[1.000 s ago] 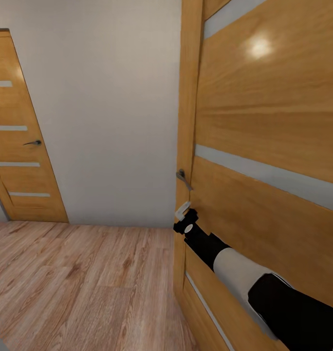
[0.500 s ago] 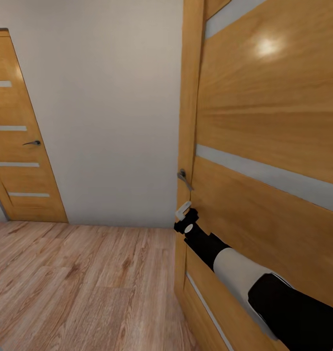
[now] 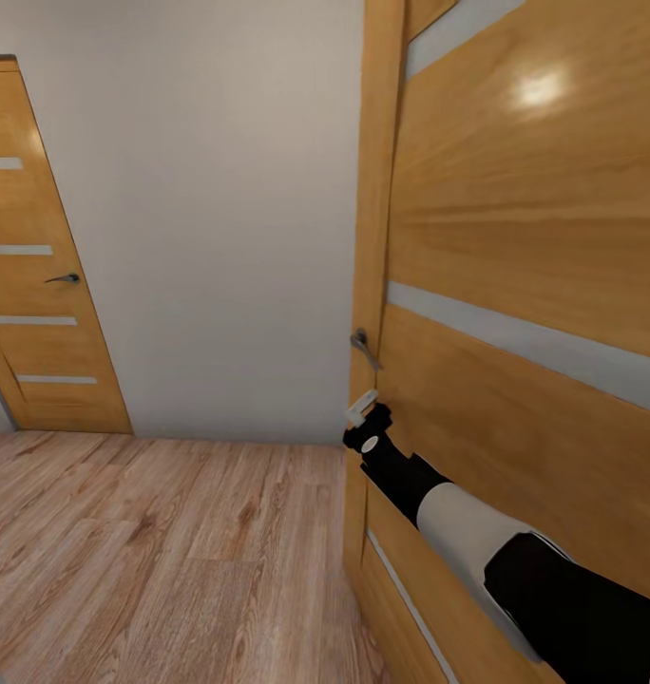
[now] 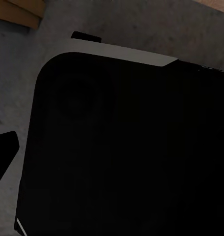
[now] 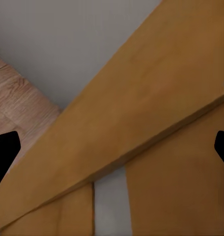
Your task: Move the two storage containers from the living room to the garage. In the garage, place one container on the floor and stack the other container on top of it (either order is fine).
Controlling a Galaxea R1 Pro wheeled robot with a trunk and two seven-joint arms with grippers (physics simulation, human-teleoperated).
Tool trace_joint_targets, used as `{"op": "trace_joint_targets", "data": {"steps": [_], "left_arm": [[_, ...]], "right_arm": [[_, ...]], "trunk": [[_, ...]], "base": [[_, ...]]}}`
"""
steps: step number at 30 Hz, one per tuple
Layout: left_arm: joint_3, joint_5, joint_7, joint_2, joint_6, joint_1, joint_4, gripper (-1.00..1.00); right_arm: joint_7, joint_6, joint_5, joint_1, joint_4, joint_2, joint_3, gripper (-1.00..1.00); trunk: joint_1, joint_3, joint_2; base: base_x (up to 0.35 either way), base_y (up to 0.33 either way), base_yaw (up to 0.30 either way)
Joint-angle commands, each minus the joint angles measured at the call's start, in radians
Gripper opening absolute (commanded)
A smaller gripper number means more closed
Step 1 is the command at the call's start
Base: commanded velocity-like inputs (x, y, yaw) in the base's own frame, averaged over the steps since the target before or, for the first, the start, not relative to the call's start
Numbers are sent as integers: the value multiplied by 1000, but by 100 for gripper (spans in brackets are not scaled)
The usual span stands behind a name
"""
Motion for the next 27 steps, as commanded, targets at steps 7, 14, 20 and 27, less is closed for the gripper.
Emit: {"op": "trace_joint_targets", "data": {"steps": [7,14,20,27], "left_arm": [[2,5,1,0,-2,0,-1,100],[2,5,1,0,-2,0,-1,100],[2,5,1,0,-2,0,-1,100],[2,4,1,0,-2,0,-1,100]], "right_arm": [[-12,10,18,-1,-1,0,-46,100],[-13,11,18,-1,-1,0,-52,100],[-13,12,18,-1,-1,-3,-53,100],[-20,11,18,-1,-2,-27,-54,100]], "trunk": [[0,-1,-1],[0,-1,-1],[0,-1,-1],[0,-1,-1]], "base": [[0,0,0],[0,0,0],[0,0,0],[0,0,0]]}}
